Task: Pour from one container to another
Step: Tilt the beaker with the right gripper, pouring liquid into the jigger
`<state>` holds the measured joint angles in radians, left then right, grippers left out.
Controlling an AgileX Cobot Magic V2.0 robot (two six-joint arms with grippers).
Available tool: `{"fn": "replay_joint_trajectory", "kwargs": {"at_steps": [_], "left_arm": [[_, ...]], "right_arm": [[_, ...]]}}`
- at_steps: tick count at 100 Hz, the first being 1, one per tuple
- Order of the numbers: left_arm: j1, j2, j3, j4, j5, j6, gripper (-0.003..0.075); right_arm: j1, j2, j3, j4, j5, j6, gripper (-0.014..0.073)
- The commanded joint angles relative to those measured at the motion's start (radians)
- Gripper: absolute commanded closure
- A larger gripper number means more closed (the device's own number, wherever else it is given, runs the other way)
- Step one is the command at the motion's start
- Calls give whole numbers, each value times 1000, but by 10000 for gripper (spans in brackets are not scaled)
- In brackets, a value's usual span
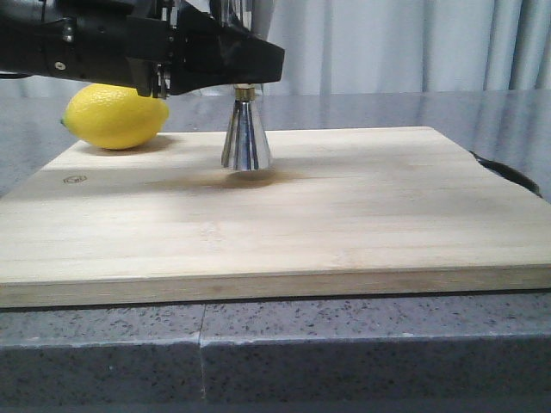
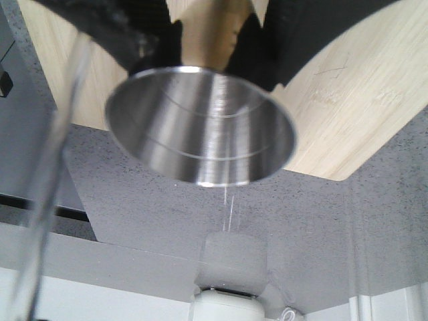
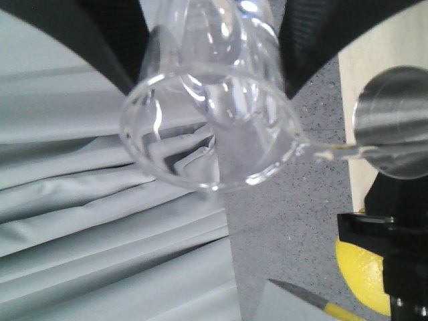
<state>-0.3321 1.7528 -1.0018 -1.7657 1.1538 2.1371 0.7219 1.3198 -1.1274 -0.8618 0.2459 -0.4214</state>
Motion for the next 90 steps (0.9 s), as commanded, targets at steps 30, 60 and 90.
{"fn": "replay_joint_trajectory", "kwargs": {"at_steps": [30, 60, 90], "left_arm": [[-6, -40, -29, -83, 104, -9, 461], [-6, -40, -29, -83, 104, -9, 461], [-6, -40, -29, -83, 104, -9, 461]], "right_arm": [[-1, -12, -39, -50, -41, 7, 298], [-3, 44, -39, -56, -26, 7, 298], [-3, 44, -39, -140, 0, 7, 298]]}}
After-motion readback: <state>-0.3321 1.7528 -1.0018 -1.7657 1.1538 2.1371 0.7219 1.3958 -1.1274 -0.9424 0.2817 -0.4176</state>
